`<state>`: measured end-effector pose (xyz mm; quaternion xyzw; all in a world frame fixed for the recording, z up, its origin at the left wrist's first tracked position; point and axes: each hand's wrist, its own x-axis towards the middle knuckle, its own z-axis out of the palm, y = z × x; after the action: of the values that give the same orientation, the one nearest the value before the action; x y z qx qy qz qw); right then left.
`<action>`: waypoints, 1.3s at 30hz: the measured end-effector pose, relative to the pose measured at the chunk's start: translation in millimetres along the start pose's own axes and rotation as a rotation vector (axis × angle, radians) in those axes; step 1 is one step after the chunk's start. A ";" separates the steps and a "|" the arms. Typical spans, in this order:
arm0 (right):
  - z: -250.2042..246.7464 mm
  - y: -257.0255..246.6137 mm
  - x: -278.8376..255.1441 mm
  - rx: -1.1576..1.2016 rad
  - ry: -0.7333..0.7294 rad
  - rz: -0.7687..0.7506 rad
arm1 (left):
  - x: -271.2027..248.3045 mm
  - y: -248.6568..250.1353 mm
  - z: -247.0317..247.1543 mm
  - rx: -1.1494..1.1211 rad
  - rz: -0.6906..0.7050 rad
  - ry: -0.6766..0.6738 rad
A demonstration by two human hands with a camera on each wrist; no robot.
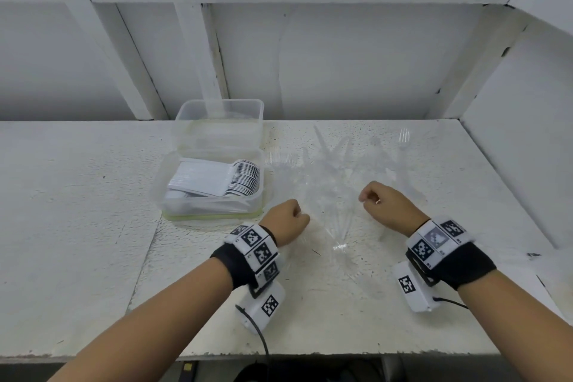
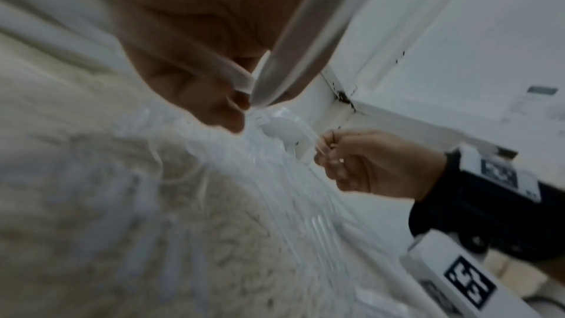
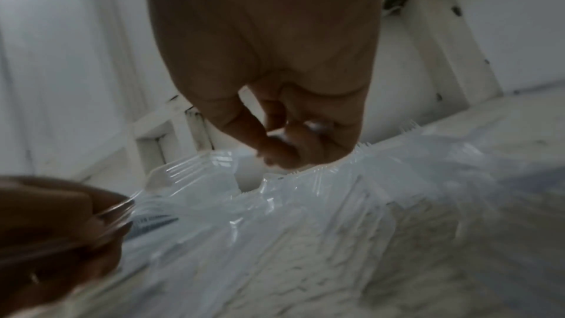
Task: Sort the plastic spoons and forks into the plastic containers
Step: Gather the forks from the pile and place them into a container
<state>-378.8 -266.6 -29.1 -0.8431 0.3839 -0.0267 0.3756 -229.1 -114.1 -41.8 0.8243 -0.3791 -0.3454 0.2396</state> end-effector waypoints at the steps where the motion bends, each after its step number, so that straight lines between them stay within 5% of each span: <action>1: -1.1 -2.2 -1.0 0.027 -0.008 0.005 | -2.6 -1.2 -5.5 -0.088 -0.007 -0.010; 4: 0.2 -9.7 -2.7 -0.058 -0.051 -0.009 | -13.2 -5.2 -19.7 -0.300 -0.022 -0.043; 11: 17.7 -28.7 -5.4 -0.526 -0.422 -0.025 | -22.0 -21.5 -28.5 -0.318 -0.004 0.081; 15: 27.4 -23.0 -12.3 -0.645 -0.496 0.001 | -27.4 -16.9 -29.4 -0.320 -0.017 0.117; 19: 25.0 -22.1 -15.6 -0.410 -0.412 -0.054 | -24.7 -16.6 -29.0 -0.282 -0.033 0.174; 27: -15.0 -45.3 -22.3 -0.040 -0.017 -0.167 | -16.9 -21.7 -31.7 -0.195 0.058 0.227; 34: -28.1 -62.8 -26.6 0.273 0.063 -0.275 | -13.8 -2.0 -36.7 -0.328 0.183 0.337; 39: -15.3 -74.3 -19.5 0.695 0.066 -0.206 | -25.7 18.0 -31.9 -0.464 0.233 0.184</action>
<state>-351.0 -231.5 35.2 -0.6982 0.2768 -0.2202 0.6224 -225.6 -100.2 0.6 0.7262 -0.3586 -0.3169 0.4935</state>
